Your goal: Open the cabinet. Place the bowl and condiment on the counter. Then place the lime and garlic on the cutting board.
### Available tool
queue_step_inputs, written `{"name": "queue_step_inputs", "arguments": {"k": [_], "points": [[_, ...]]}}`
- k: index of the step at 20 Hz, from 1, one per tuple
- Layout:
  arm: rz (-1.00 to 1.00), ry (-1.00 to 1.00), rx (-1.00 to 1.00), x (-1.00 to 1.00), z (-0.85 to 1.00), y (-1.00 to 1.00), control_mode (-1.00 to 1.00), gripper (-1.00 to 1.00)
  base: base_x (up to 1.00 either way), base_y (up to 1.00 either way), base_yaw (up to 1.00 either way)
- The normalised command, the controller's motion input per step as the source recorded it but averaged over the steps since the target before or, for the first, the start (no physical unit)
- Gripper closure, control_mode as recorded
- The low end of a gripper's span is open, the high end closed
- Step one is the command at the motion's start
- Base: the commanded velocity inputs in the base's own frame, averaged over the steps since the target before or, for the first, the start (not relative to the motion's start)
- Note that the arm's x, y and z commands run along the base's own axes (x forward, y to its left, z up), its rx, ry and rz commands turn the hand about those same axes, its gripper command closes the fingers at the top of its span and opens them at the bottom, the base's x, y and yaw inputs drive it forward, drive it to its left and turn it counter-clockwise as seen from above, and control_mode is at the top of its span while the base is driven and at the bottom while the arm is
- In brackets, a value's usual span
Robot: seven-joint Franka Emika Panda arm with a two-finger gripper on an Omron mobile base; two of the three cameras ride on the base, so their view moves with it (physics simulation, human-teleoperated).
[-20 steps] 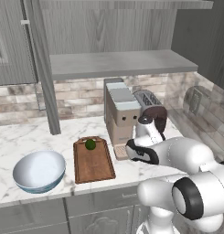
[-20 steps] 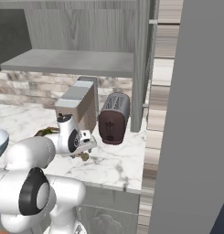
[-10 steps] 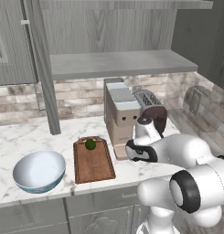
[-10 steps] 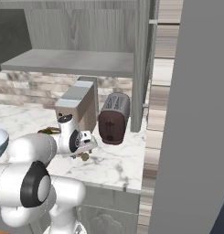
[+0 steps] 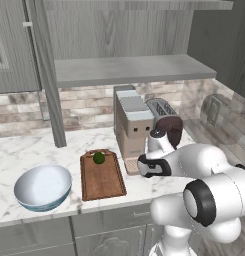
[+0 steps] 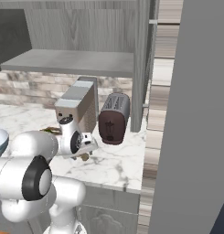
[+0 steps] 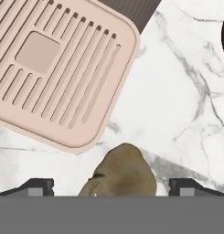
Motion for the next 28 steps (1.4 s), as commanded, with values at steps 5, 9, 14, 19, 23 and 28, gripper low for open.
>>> {"name": "queue_step_inputs", "arguments": {"k": [5,9,14,19,23,28], "points": [[-0.01,0.02,0.0,0.07,-0.07,-0.02,-1.0,-1.0,0.0,0.0,0.0],[-0.02,0.02,0.0,0.11,-0.05,0.0,-1.0,-1.0,0.0,0.0,0.0],[-0.04,0.03,0.0,0.09,-0.07,0.0,-1.0,-1.0,0.0,0.0,0.0],[-0.06,0.07,0.0,0.0,-0.03,0.0,-1.0,1.0,0.0,0.0,0.0],[-0.07,0.13,0.0,-0.2,-0.16,-0.18,-1.0,1.0,0.0,0.0,0.0],[-0.09,0.12,0.0,-0.44,-0.42,-0.54,-1.0,1.0,0.0,0.0,0.0]]}}
